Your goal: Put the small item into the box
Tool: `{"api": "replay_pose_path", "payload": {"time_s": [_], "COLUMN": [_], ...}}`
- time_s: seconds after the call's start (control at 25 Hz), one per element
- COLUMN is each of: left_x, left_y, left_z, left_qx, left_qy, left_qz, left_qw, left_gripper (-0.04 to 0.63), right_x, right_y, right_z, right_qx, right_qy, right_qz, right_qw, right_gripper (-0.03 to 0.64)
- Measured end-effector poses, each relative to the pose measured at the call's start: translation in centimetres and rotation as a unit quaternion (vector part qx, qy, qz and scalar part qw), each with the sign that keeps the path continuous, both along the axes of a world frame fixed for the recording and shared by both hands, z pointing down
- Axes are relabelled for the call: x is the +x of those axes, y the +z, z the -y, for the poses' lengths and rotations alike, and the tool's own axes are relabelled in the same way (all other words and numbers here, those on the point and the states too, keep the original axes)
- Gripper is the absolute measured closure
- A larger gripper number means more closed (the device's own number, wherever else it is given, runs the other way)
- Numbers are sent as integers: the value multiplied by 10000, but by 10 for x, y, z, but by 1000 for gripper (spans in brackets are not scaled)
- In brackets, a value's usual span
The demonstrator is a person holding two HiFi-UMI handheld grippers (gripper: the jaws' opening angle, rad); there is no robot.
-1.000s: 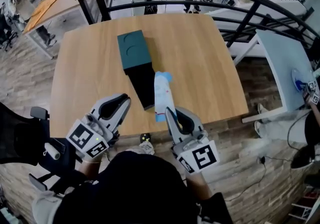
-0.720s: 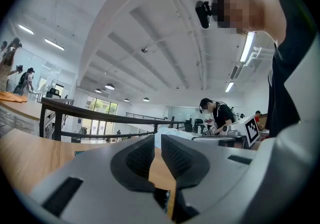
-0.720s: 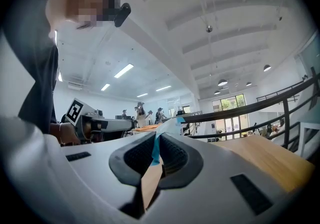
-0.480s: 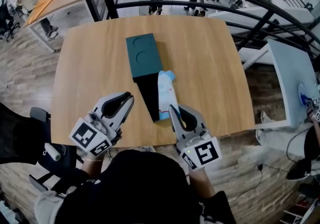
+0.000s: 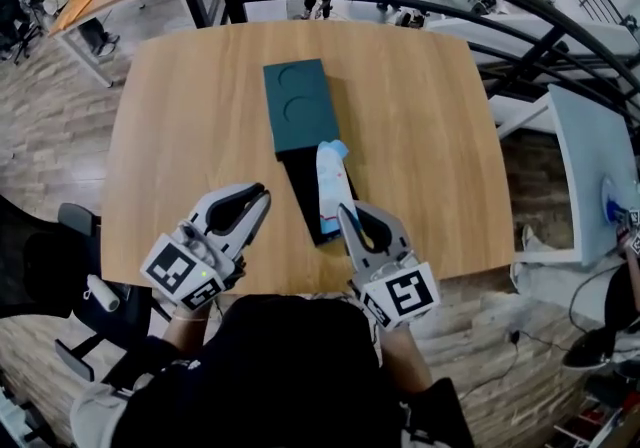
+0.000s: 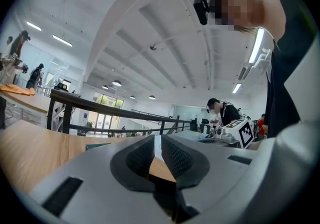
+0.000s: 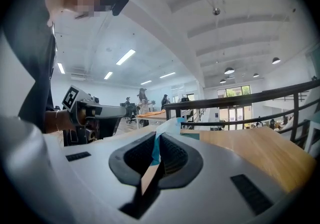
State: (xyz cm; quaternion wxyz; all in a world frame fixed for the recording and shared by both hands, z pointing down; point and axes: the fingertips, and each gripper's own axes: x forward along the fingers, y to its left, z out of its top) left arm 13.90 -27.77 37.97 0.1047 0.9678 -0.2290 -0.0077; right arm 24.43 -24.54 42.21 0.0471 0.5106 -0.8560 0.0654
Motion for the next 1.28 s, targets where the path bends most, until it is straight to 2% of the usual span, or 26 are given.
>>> {"api": "replay_pose_path", "payload": {"time_s": [0.32,0.56,0.84,0.96,1.08,1.2,1.28], "left_x": [-14,-19,-28,-29,-36,-36,-36], "left_y": [16,29,33,31,39,35,35], "left_z": [10,13,17,17,19,19,19], "left_qx": [-109,-274,-290,-327,-358,-373,-318], "left_qy": [-357,-524,-750,-803,-906,-938,-982], "left_qz": [-49,-24,39,-108,25,-93,-36], "left_qw": [9993,9982,9968,9962,9952,9948,9947], "left_gripper": [568,568,568,568,568,568,568], "right_x": [-6,-9,-10,-12,-16,-19,-19], "right_y": [40,67,93,103,113,119,123], "right_z": [15,28,35,38,43,45,47], "right_qx": [-347,-520,-764,-856,-941,-1027,-1035], "right_qy": [-366,-433,-579,-625,-692,-774,-811], "right_qz": [-292,-533,-764,-832,-965,-1101,-1245], "right_qw": [9983,9963,9925,9909,9885,9856,9835], "right_gripper": [588,588,588,588,588,588,588]}}
